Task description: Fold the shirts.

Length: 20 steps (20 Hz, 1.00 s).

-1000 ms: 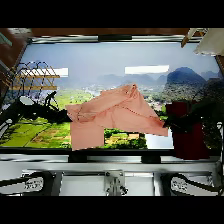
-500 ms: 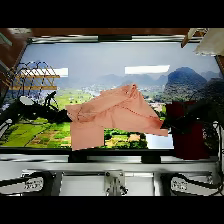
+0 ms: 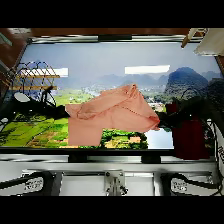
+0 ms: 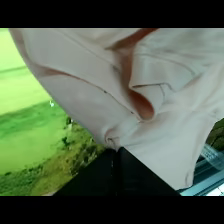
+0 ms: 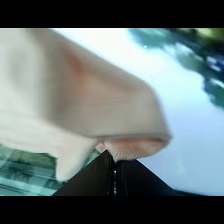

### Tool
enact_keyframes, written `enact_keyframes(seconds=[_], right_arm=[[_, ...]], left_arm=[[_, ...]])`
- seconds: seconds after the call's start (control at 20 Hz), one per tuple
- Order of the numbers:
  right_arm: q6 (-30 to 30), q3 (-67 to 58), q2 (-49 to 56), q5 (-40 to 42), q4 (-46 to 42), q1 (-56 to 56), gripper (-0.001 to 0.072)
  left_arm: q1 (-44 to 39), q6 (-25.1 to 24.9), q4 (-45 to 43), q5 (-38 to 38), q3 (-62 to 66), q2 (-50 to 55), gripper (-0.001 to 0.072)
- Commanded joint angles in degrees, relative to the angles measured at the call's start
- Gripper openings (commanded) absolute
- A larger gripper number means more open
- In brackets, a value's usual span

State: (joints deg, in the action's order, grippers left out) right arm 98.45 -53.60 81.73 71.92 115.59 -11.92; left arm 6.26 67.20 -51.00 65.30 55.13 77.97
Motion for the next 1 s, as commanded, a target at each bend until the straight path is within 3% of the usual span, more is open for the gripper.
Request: enact_keyframes(seconds=[0.0, 0.15, 0.35, 0.5, 0.65, 0.8, 0.95], right_arm=[[4.8, -6.6, -7.6, 0.4, 3.5, 1.0, 0.0082], [7.9, -20.9, -19.0, -0.1, 3.5, 1.0, 0.0081], [7.9, -42.5, -31.8, -11.1, 2.9, 1.0, 0.0082], [7.9, -52.8, -38.1, -21.2, 2.2, 1.0, 0.0081], [6.1, -54.3, -42.8, -22.9, 1.9, 1.0, 0.0082], [3.7, -54.3, -44.9, -16.9, -1.3, 1.0, 0.0082], [0.4, -54.3, -45.1, -8.8, -6.0, 1.0, 0.0082]], left_arm=[[0.6, -0.5, 0.0, -0.2, 8.7, -6.3, 0.0024], [1.1, 0.0, 0.0, -1.8, 24.4, -16.0, 0.0024], [1.2, 2.1, 0.0, -18.5, 47.2, -30.4, 0.0025], [1.2, 2.1, 0.0, -27.9, 55.2, -38.8, 0.0025], [1.6, 6.6, -2.8, -23.3, 55.8, -44.5, 0.0024], [2.7, 11.8, -12.6, -15.5, 55.8, -46.3, 0.0024], [2.8, 12.6, -19.5, -9.5, 55.8, -46.4, 0.0025]])
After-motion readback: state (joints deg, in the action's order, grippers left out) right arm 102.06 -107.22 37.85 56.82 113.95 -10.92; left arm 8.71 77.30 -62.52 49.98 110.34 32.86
